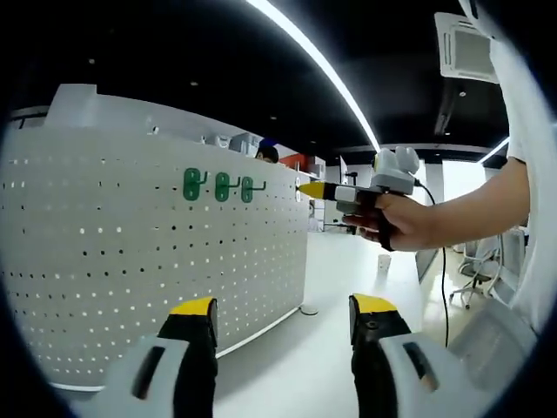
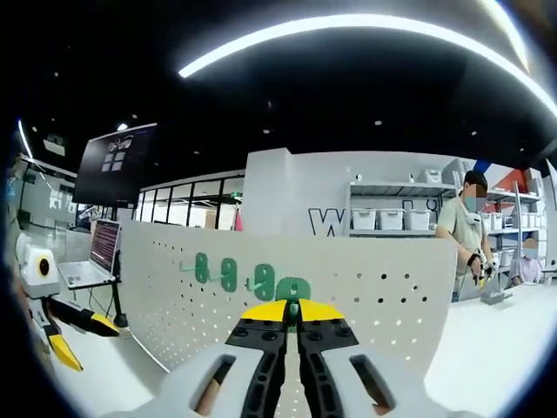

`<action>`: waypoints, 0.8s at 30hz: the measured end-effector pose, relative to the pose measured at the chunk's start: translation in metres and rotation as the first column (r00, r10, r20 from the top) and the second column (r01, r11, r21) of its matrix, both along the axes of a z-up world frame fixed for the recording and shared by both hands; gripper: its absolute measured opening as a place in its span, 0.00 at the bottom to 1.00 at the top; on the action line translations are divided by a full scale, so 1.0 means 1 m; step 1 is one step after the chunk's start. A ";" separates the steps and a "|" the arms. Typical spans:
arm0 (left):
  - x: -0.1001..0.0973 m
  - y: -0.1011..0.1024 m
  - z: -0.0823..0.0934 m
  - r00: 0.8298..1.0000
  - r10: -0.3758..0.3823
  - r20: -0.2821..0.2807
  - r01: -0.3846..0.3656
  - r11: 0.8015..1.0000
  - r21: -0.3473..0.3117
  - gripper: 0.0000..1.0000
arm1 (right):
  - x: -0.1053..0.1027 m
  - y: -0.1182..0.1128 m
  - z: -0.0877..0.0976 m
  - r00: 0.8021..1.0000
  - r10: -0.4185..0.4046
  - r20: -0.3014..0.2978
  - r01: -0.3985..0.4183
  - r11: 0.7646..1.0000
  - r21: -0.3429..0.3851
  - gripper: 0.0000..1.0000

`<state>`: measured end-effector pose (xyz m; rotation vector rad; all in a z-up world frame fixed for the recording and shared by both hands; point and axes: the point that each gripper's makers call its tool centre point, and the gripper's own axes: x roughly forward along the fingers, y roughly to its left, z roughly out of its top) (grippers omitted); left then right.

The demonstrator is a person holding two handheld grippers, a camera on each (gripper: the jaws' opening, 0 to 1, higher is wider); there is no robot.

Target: Insert the hook assembly into the mounting plate slot until the hook locks in place.

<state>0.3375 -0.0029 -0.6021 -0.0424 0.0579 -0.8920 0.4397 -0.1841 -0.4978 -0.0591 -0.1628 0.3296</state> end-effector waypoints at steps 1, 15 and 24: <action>0.000 0.001 0.000 1.000 0.004 0.000 -0.004 1.000 0.000 0.63 | 0.002 0.000 0.001 1.000 0.001 0.002 -0.001 1.000 -0.001 0.01; -0.002 0.021 -0.004 0.998 0.063 -0.013 -0.063 0.998 0.002 0.62 | 0.023 0.000 0.009 1.000 -0.021 0.017 0.021 0.999 -0.039 0.01; -0.003 0.033 -0.007 0.995 0.096 -0.018 -0.096 0.995 0.005 0.62 | 0.037 0.001 0.009 0.999 -0.037 0.014 0.037 0.998 -0.047 0.01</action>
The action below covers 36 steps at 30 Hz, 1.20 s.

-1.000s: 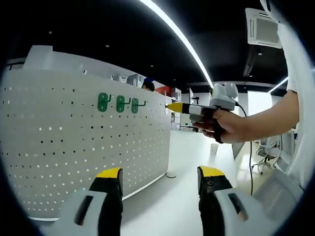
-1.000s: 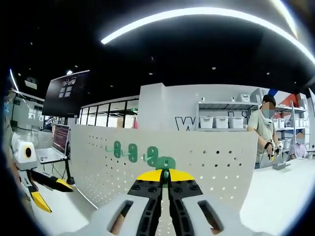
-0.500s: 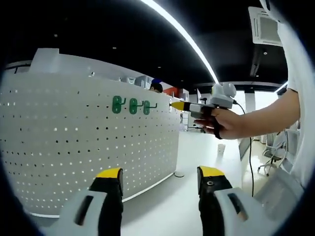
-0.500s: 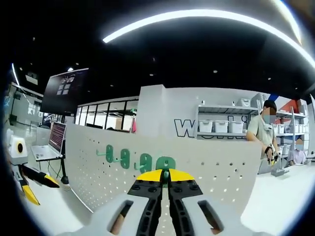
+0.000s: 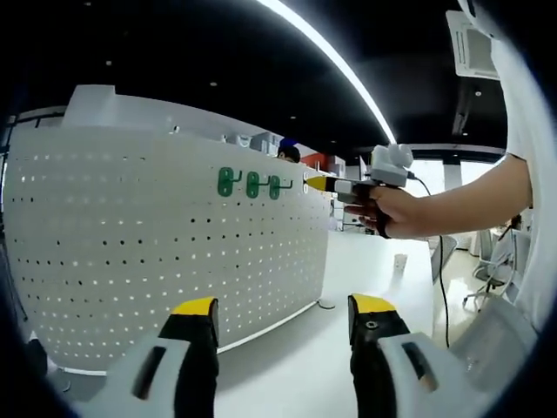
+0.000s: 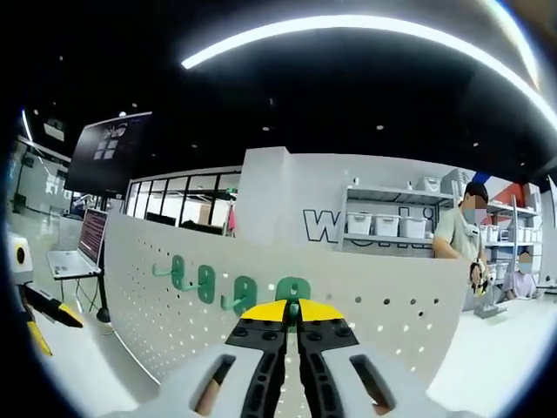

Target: Insert the hook assembly into the mounting plate slot until the hook locks in place.

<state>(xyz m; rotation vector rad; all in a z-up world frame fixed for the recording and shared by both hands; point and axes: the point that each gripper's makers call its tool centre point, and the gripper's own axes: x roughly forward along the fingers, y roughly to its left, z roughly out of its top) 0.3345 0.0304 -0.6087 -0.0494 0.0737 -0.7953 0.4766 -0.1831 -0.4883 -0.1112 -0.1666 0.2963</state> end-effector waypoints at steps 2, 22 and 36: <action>0.000 0.001 0.000 1.000 0.004 -0.003 -0.004 1.000 -0.001 0.62 | 0.003 0.001 0.000 1.000 -0.001 0.002 0.001 1.000 0.000 0.01; 0.001 0.013 -0.002 0.999 0.035 -0.012 -0.035 0.999 0.006 0.61 | 0.018 0.001 -0.007 1.000 -0.016 -0.018 0.016 1.000 0.004 0.01; 0.002 0.019 -0.007 0.998 0.051 -0.023 -0.051 0.999 0.003 0.60 | 0.023 0.001 -0.012 0.999 -0.047 -0.023 0.047 0.999 0.003 0.01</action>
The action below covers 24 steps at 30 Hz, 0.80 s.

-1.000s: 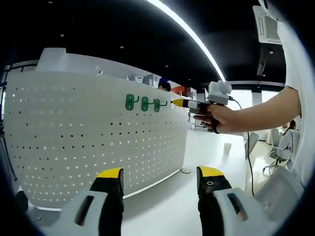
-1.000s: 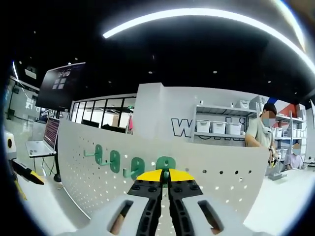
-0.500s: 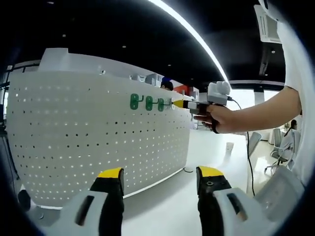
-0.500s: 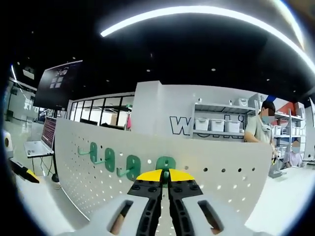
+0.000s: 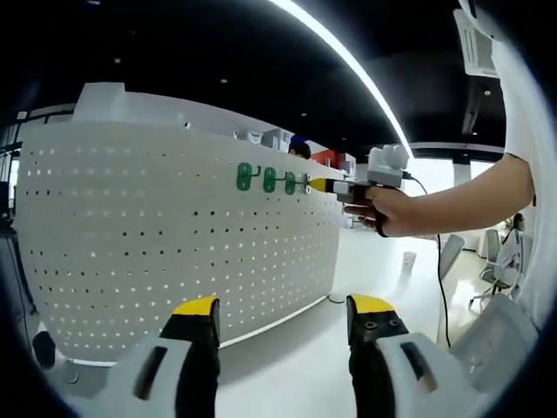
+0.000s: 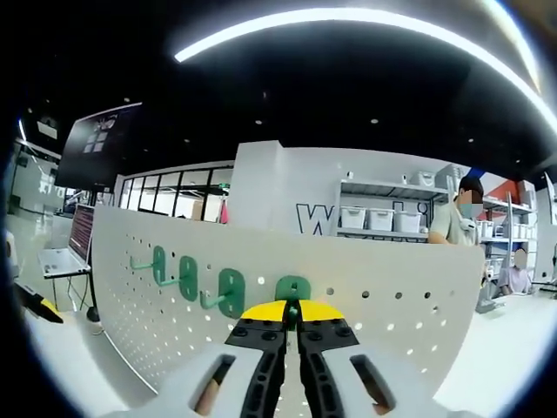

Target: Insert the hook assembly into the mounting plate slot until the hook locks in place.

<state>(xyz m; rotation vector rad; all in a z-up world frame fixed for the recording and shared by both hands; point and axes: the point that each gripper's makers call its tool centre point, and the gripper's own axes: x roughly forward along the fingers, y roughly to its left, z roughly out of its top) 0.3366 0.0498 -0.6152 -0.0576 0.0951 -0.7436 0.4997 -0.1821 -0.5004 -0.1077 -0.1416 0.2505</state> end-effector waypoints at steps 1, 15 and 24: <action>0.000 0.000 0.000 1.000 0.001 -0.001 -0.001 1.000 0.000 0.60 | 0.000 0.001 0.000 1.000 -0.015 0.001 0.015 1.000 -0.001 0.01; 0.000 0.006 0.000 1.000 0.013 -0.003 -0.013 1.000 -0.011 0.59 | 0.004 0.000 -0.002 0.989 -0.144 -0.037 0.145 0.988 0.047 0.02; 0.001 0.011 -0.001 1.000 0.024 -0.008 -0.024 1.000 -0.020 0.58 | 0.002 0.000 -0.002 0.993 -0.115 -0.030 0.116 0.993 0.031 0.02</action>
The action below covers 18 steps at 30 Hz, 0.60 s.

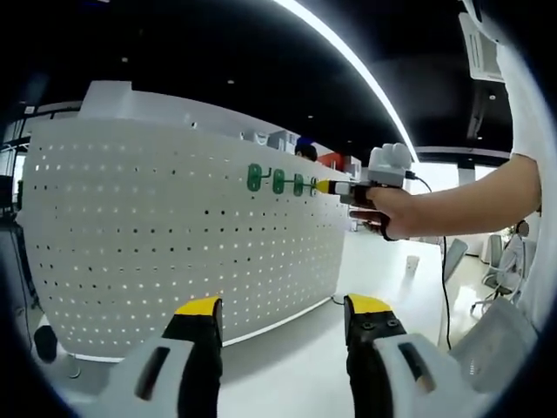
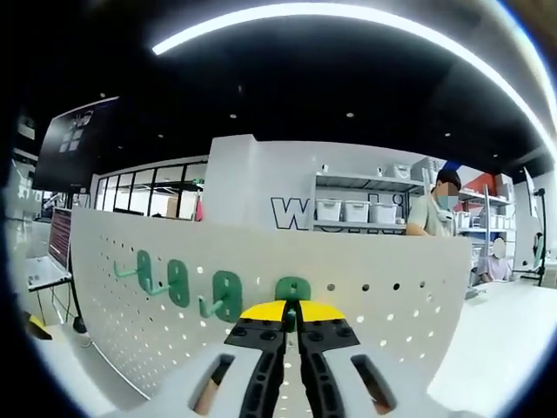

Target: Insert the hook assembly into the mounting plate slot until the hook locks in place.

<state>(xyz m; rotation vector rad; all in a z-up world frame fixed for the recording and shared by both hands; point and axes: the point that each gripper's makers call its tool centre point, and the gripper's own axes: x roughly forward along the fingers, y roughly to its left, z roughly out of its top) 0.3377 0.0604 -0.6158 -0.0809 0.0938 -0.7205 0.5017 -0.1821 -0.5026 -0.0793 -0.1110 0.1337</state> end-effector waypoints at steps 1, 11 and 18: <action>0.000 0.000 0.000 1.000 -0.001 -0.001 0.001 1.000 0.000 0.58 | 0.000 0.000 0.000 1.000 0.003 -0.001 -0.003 1.000 0.000 0.03; -0.001 -0.002 0.000 1.000 -0.009 0.001 0.009 1.000 0.008 0.58 | -0.007 0.005 -0.014 0.996 0.076 -0.044 -0.077 0.996 -0.034 0.18; -0.002 -0.004 -0.002 1.000 -0.012 -0.003 0.013 1.000 0.006 0.59 | -0.011 0.008 -0.026 0.990 0.116 -0.078 -0.114 0.993 0.025 0.36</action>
